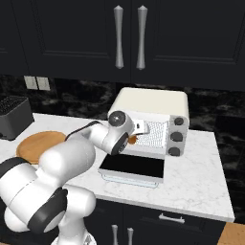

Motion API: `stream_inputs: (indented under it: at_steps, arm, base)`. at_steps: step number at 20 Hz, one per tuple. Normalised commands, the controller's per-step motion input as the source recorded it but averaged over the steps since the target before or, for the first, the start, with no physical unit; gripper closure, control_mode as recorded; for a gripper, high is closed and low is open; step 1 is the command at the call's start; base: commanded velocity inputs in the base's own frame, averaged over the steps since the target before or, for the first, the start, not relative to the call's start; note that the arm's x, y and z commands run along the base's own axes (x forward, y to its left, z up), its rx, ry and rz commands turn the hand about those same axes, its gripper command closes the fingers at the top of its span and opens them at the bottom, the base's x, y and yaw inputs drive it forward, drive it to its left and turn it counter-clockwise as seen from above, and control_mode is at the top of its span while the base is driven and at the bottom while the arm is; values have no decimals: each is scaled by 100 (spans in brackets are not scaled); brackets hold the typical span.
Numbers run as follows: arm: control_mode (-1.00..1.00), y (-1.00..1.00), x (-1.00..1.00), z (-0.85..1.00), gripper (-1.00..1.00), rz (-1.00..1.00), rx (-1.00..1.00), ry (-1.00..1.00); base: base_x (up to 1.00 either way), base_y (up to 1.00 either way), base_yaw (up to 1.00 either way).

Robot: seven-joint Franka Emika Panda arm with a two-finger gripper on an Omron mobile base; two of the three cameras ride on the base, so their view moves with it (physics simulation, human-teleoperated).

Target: Pick up the kebab skewer and baguette bread, and place them inside the toaster oven. Close the toaster oven door and start by setting the timer.

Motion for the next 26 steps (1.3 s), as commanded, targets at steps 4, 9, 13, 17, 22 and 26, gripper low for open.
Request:
stream_inputs:
  at_steps: [4,9,13,17,22,26]
  arm:
    - [-100,11,14,-4,100,10,-14,2]
    - [-100,21,17,-7,100,13,-18,0]
    - [-100,6,2,-19,100,11,-15,-4]
    - [-100,0,28,-13,100,4,-11,-1]
    - [-100,3,13,12,100,0,-6,-3]
    - [-100,6,17,0,100,0,-5,-1]
  base:
    - [0,0,0]
    - [0,0,0]
    - [0,0,0]
    - [0,0,0]
    - [0,0,0]
    - [0,0,0]
